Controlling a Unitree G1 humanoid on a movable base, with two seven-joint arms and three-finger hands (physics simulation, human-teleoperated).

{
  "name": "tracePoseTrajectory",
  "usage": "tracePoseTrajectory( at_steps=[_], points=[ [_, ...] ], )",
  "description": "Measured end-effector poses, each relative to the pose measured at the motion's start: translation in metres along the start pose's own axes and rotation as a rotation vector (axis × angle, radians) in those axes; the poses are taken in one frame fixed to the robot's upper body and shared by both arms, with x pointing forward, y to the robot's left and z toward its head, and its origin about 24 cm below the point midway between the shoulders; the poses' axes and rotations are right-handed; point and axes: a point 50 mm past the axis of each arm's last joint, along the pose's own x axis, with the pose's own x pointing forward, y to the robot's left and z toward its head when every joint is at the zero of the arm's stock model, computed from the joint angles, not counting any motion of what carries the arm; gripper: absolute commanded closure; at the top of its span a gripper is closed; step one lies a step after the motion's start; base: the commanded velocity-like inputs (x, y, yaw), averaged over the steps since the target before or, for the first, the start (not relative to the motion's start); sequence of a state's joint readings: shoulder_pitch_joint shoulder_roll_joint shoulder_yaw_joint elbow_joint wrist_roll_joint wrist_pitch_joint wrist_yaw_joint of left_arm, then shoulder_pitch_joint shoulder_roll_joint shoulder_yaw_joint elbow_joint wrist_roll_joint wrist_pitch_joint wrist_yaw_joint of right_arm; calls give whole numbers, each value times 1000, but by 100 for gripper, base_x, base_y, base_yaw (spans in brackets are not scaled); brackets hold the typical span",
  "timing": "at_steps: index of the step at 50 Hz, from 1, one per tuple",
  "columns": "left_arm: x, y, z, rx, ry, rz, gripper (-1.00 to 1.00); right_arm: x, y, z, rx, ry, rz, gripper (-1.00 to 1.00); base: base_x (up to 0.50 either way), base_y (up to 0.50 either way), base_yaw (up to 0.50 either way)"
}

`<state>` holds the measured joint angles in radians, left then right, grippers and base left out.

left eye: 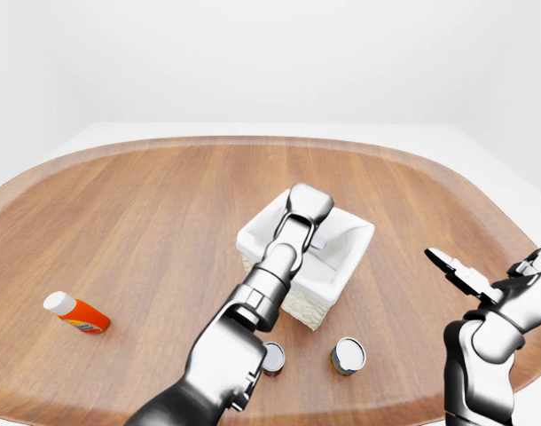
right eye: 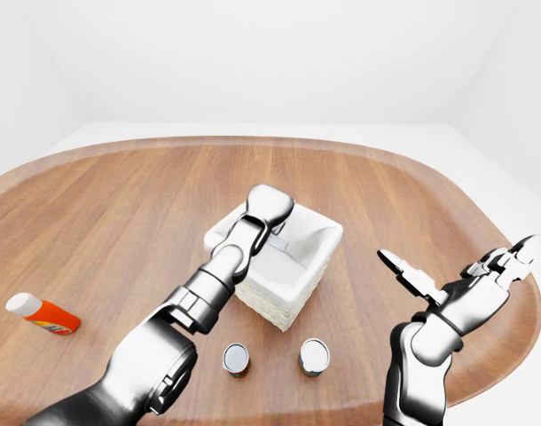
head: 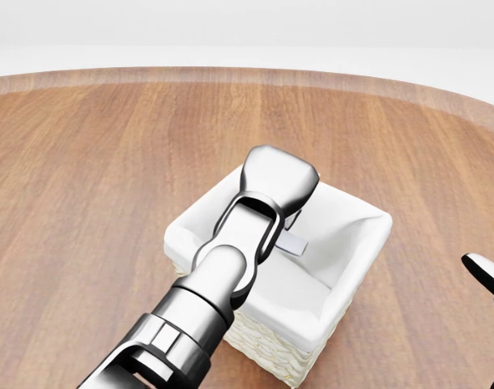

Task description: Pick up the alphabet soup and the cream cheese box, and put them in the basket.

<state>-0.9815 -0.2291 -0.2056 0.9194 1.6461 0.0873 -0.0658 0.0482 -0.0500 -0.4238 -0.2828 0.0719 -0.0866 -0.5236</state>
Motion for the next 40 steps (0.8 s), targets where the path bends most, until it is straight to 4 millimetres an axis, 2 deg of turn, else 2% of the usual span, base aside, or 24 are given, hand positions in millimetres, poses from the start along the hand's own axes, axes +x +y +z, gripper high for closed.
tracePoseTrajectory(
  at_steps=[12, 30, 33, 40],
  points=[
    [3, -7, 5, -6, -19, -22, 100, 0, 0, 0, 1, 1, 0, -100, 0, 0, 0],
    [4, -5, 11, -6, -36, -24, 100, 0, 0, 0, 2, 1, -1, -100, 0, 0, 0],
    [4, -4, 11, -5, -36, -22, -98, 0, 0, 0, 2, 1, -1, -100, 0, 0, 0],
    [4, 1, 10, -8, -34, -12, -100, 0, 0, 0, 2, 1, -1, -100, 0, 0, 0]
  ],
)
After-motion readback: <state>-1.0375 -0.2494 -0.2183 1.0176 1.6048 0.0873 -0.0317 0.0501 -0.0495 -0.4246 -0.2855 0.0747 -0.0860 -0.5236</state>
